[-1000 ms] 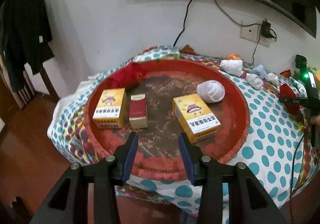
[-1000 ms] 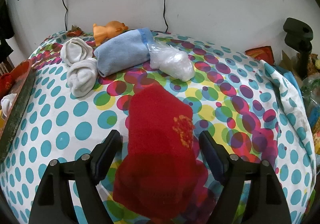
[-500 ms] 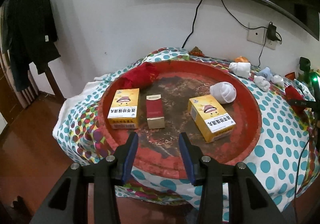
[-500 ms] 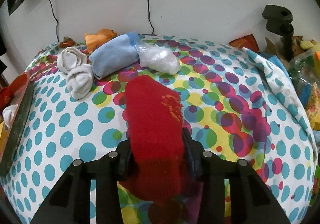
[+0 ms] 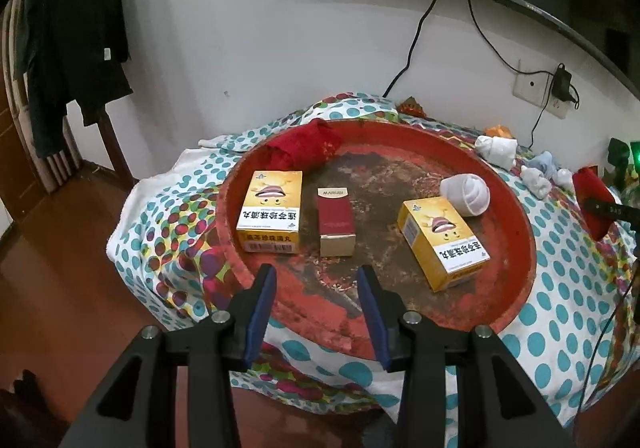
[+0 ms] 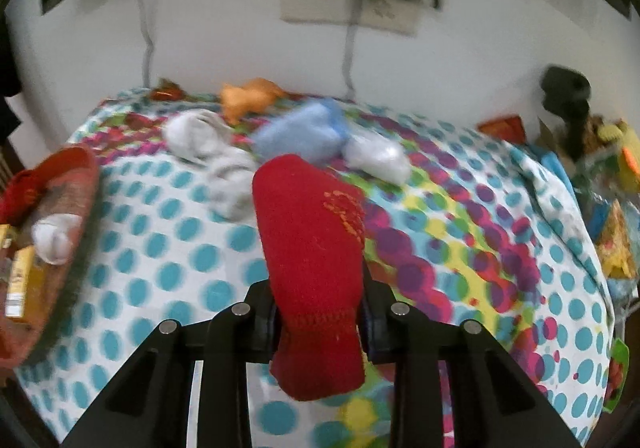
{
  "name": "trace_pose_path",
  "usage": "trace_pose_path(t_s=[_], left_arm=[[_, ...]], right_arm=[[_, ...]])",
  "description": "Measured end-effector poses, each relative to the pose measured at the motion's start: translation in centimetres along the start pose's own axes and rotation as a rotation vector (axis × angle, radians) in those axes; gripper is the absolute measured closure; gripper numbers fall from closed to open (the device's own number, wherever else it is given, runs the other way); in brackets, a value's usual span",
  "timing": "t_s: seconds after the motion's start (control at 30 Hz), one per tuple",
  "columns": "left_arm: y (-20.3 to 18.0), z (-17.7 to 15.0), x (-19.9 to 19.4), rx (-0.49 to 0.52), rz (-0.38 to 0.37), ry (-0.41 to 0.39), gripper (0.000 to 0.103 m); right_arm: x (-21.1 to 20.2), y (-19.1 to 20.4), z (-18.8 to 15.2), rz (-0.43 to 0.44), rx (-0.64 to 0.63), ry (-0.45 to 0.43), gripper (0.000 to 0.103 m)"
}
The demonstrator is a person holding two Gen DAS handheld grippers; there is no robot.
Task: Organize objects
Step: 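Carry the red sock onto the red tray and open the right tool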
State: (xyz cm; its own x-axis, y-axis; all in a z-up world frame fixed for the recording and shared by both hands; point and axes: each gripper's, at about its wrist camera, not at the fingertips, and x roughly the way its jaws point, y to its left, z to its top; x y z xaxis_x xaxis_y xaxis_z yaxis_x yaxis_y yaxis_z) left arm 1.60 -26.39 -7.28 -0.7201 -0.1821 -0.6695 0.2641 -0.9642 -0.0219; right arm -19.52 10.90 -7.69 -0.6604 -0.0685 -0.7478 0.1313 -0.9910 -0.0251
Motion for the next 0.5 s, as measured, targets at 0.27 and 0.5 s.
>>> trace_pose_path(t_s=[0.27, 0.5], left_arm=[[0.5, 0.1, 0.1, -0.03, -0.014, 0.007, 0.06], [1.2, 0.2, 0.2, -0.047, -0.014, 0.012, 0.06]], right_arm=[[-1.9, 10.0, 2.0, 0.203, -0.107, -0.018, 0.074], [-1.5, 18.8, 2.4, 0.323, -0.208, 0.013, 0.074]])
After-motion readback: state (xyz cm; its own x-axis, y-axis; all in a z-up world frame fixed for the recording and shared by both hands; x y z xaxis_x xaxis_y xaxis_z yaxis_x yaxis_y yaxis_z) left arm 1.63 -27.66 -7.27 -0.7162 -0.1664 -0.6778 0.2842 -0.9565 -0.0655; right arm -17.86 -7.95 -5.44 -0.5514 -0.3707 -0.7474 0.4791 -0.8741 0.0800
